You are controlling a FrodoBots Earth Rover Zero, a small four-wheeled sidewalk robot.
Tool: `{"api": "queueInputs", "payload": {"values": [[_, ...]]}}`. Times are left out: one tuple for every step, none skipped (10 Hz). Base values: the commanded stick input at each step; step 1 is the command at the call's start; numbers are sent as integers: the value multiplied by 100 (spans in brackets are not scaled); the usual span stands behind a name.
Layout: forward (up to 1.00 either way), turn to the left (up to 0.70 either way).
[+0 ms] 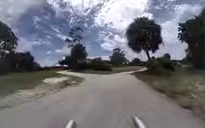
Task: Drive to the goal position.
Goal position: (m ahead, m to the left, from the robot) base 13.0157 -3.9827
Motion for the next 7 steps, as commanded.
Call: {"api": "queueInputs", "payload": {"values": [[85, -6], [85, -26], [85, -34], [85, -26], [85, -13], [85, -5], [85, 0]]}}
